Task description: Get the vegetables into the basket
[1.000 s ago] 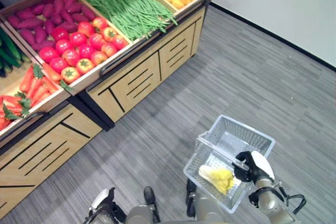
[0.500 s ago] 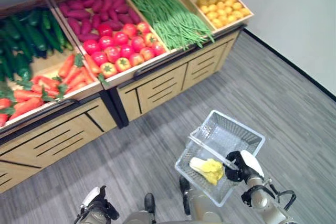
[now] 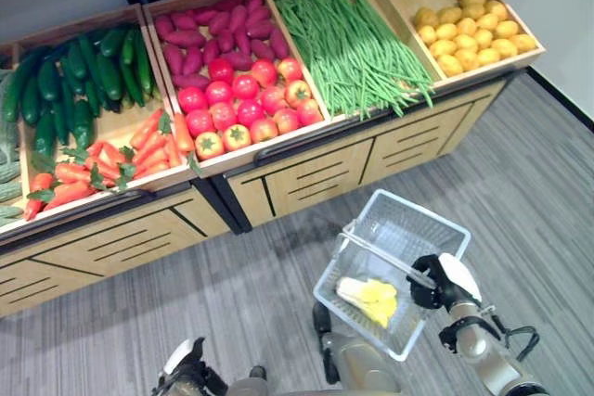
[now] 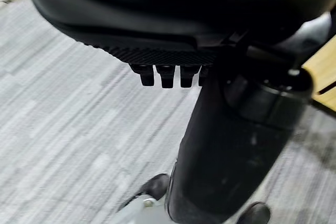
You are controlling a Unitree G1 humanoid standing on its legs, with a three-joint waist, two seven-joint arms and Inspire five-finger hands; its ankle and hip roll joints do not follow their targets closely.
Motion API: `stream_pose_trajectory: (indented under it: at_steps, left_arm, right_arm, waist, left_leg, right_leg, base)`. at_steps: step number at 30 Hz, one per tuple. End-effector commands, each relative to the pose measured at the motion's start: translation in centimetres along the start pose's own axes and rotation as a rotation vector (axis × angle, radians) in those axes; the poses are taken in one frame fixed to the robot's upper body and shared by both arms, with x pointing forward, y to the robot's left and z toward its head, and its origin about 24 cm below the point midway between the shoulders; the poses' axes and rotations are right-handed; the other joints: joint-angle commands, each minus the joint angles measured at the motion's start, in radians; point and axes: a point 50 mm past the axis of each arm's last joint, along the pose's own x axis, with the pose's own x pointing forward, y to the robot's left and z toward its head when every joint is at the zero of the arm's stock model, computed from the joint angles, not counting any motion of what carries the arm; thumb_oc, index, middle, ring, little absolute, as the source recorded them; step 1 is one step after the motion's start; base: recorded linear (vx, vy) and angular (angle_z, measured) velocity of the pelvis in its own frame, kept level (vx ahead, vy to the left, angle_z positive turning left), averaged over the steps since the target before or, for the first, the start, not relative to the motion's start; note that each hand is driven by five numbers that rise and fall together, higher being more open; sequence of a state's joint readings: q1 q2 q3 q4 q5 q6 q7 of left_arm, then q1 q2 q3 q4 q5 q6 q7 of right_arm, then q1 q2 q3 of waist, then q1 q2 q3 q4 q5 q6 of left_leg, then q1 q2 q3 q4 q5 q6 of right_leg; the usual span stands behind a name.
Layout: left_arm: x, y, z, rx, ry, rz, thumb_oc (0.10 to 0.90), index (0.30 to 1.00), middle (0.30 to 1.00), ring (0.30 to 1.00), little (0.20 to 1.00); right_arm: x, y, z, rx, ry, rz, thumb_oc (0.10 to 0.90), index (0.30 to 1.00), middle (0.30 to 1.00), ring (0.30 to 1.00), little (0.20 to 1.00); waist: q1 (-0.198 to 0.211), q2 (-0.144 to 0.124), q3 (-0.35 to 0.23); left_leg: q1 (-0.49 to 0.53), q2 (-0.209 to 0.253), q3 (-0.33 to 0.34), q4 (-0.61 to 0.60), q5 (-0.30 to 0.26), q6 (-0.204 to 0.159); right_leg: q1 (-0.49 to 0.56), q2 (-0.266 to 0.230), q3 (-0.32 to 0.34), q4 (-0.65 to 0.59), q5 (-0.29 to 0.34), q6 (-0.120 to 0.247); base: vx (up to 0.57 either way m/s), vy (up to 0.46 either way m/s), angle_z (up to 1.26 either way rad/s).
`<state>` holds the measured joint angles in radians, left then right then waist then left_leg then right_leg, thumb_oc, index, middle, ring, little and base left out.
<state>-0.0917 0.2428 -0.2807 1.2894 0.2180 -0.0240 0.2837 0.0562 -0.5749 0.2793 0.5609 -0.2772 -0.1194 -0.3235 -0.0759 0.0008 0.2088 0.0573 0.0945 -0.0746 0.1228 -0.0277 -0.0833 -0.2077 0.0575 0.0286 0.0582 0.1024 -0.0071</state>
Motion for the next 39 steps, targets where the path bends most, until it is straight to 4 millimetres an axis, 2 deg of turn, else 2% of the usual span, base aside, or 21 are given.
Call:
stream_pose_trajectory:
  at_steps: [1,3,5,8,9,10,11,17,18,19,23,24,27,29,31,38,39]
  left_arm:
    - [0.5,3.1,-0.9,0.008,0.031,0.113,0.900,1.000,1.000,1.000,1.000]
    - [0.6,3.2,-0.3,0.012,0.011,0.116,0.900,1.000,1.000,1.000,1.000]
    - [0.7,3.3,0.5,0.019,-0.018,0.120,0.900,1.000,1.000,1.000,1.000]
    - [0.7,3.3,0.7,0.030,-0.029,0.120,0.900,1.000,1.000,1.000,1.000]
    - [0.7,3.5,0.8,0.032,-0.039,0.131,0.900,1.000,1.000,1.000,1.000]
    - [0.7,3.5,0.8,0.022,-0.037,0.136,0.900,1.000,1.000,1.000,1.000]
    - [0.7,3.5,0.7,0.002,-0.031,0.137,0.900,1.000,1.000,1.000,1.000]
    - [0.7,3.4,0.7,0.022,-0.041,0.122,0.900,1.000,1.000,1.000,1.000]
    - [0.7,3.6,1.1,0.024,-0.061,0.122,0.900,1.000,1.000,1.000,1.000]
    - [0.8,3.9,1.1,0.020,-0.060,0.131,0.900,1.000,1.000,1.000,1.000]
    - [0.8,4.2,0.9,0.010,-0.049,0.141,0.900,1.000,1.000,1.000,1.000]
    - [0.8,4.9,-0.5,-0.029,0.009,0.168,0.900,1.000,1.000,1.000,1.000]
    - [0.6,4.8,-1.8,-0.059,0.065,0.166,0.900,1.000,1.000,1.000,1.000]
    - [0.6,4.8,-1.8,-0.059,0.065,0.166,0.900,1.000,1.000,1.000,1.000]
    - [0.5,4.2,-2.3,-0.054,0.080,0.145,0.900,1.000,1.000,1.000,1.000]
    - [0.1,2.9,-3.5,-0.049,0.135,0.080,0.900,1.000,1.000,1.000,1.000]
    - [0.3,5.2,-4.5,-0.123,0.319,0.143,0.900,1.000,1.000,1.000,1.000]
  right_arm:
    - [0.0,-3.2,1.9,0.035,-0.148,-0.151,0.400,0.300,0.300,0.300,0.300]
    - [-0.3,-3.1,1.2,0.037,-0.118,-0.158,0.400,0.300,0.300,0.300,0.300]
    - [-0.7,-2.9,0.3,0.041,-0.075,-0.163,0.400,0.300,0.300,0.300,0.300]
    - [-0.8,-2.9,0.0,0.044,-0.061,-0.170,0.400,0.300,0.300,0.300,0.300]
    - [-0.7,-2.5,-0.1,0.046,-0.047,-0.172,0.400,0.300,0.300,0.300,0.300]
    - [-0.7,-2.4,-0.1,0.043,-0.049,-0.165,0.400,0.300,0.300,0.300,0.300]
    - [-0.6,-2.1,0.2,0.041,-0.058,-0.151,0.400,0.300,0.300,0.300,0.300]
    - [-0.7,-0.6,-0.1,0.058,-0.011,-0.104,0.400,0.300,0.300,0.300,0.300]
    - [-0.7,0.3,-0.2,0.070,0.012,-0.079,0.400,0.300,0.300,0.300,0.300]
    - [-0.6,0.6,-0.2,0.067,0.018,-0.070,0.400,0.300,0.300,0.300,0.300]
    - [-0.5,1.2,0.0,0.070,0.022,-0.052,0.400,0.300,0.300,0.300,0.300]
    - [-0.6,2.4,-0.4,0.080,0.069,-0.024,0.400,0.300,0.300,0.300,0.300]
    - [-1.5,4.0,-2.0,0.122,0.172,0.009,0.400,0.300,0.300,0.300,0.300]
    - [-1.5,4.0,-2.0,0.122,0.172,0.009,0.400,0.300,0.300,0.300,0.300]
    - [-2.0,4.4,-2.8,0.130,0.213,0.024,0.400,0.300,0.300,0.300,0.300]
    - [-2.1,4.2,-3.2,0.190,0.230,0.051,0.400,0.300,0.300,0.300,0.300]
    - [-2.9,7.8,-1.2,0.214,0.196,0.280,0.400,0.300,0.300,0.300,0.300]
  waist:
    - [-0.037,-0.007,-0.011]
    - [-0.043,-0.007,-0.002]
    - [-0.053,-0.009,0.001]
    - [-0.052,-0.008,-0.001]
    - [-0.044,0.005,-0.004]
    - [-0.036,0.009,-0.005]
    - [-0.032,0.011,-0.004]
    - [-0.027,-0.002,-0.006]
    - [-0.023,-0.013,-0.006]
    - [-0.020,-0.017,-0.007]
    - [-0.015,-0.026,-0.007]
    - [-0.008,-0.046,-0.013]
    - [-0.008,-0.054,-0.029]
    - [-0.008,-0.054,-0.029]
    - [-0.009,-0.056,-0.041]
    - [-0.013,-0.055,-0.055]
    - [0.002,-0.130,-0.146]
  left_leg:
    - [0.000,-0.060,0.038,0.043,0.031,-0.006]
    - [-0.025,-0.030,0.091,0.041,0.071,-0.011]
    - [-0.056,0.027,0.163,-0.029,0.083,-0.013]
    - [-0.098,0.042,0.168,-0.077,0.078,-0.015]
    - [-0.142,0.049,0.155,-0.120,0.121,-0.023]
    - [-0.151,0.039,0.145,-0.123,0.126,-0.020]
    - [-0.146,0.032,0.139,-0.105,0.103,-0.014]
    - [-0.114,-0.009,0.188,-0.135,0.082,0.019]
    - [-0.098,-0.031,0.210,-0.151,0.071,0.035]
    - [-0.094,-0.037,0.217,-0.155,0.068,0.040]
    - [-0.084,-0.045,0.230,-0.168,0.064,0.049]
    - [-0.059,-0.054,0.254,-0.197,0.062,0.059]
    - [-0.041,-0.052,0.264,-0.210,0.060,0.058]
    - [-0.041,-0.052,0.264,-0.210,0.060,0.058]
    - [-0.035,-0.047,0.262,-0.210,0.059,0.052]
    - [-0.021,-0.037,0.261,-0.210,0.060,0.042]
    - [0.007,-0.002,0.244,-0.210,0.053,0.031]
  right_leg:
    - [-0.005,-0.055,0.060,0.076,-0.049,0.084]
    - [0.012,-0.070,0.040,0.077,-0.056,0.078]
    - [0.031,-0.105,0.018,0.063,-0.062,0.087]
    - [0.044,-0.128,0.014,0.047,-0.069,0.098]
    - [0.050,-0.136,0.022,0.045,-0.073,0.106]
    - [0.054,-0.135,0.029,0.048,-0.078,0.109]
    - [0.052,-0.131,0.046,0.059,-0.089,0.110]
    - [0.060,-0.165,0.094,0.068,-0.062,0.138]
    - [0.055,-0.187,0.111,0.062,-0.040,0.160]
    - [0.053,-0.194,0.114,0.058,-0.033,0.167]
    - [0.050,-0.201,0.123,0.052,-0.019,0.178]
    - [0.042,-0.209,0.136,0.042,0.017,0.197]
    - [0.052,-0.213,0.134,0.018,0.018,0.200]
    - [0.052,-0.213,0.134,0.018,0.018,0.200]
    - [0.062,-0.214,0.128,-0.004,0.012,0.197]
    - [0.081,-0.211,0.117,-0.030,0.007,0.190]
    - [0.120,-0.192,0.096,-0.040,0.000,0.169]
  base:
    - [0.07,-0.089,0.25]
    - [0.04,-0.038,0.31]
    - [0.02,0.012,0.55]
    - [0.07,0.077,0.64]
    - [0.13,0.138,0.32]
    - [0.17,0.198,-0.08]
    - [0.12,0.160,-0.31]
    - [0.09,0.245,-0.47]
    - [0.05,0.301,-0.27]
    - [0.05,0.357,-0.19]
    - [0.00,0.118,-0.14]
    - [-0.01,0.199,0.18]
    - [-0.01,0.104,-0.31]
    - [0.00,0.001,-0.03]
    - [0.00,0.000,0.00]
    - [0.00,-0.029,-0.01]
    - [0.03,-0.064,-0.01]
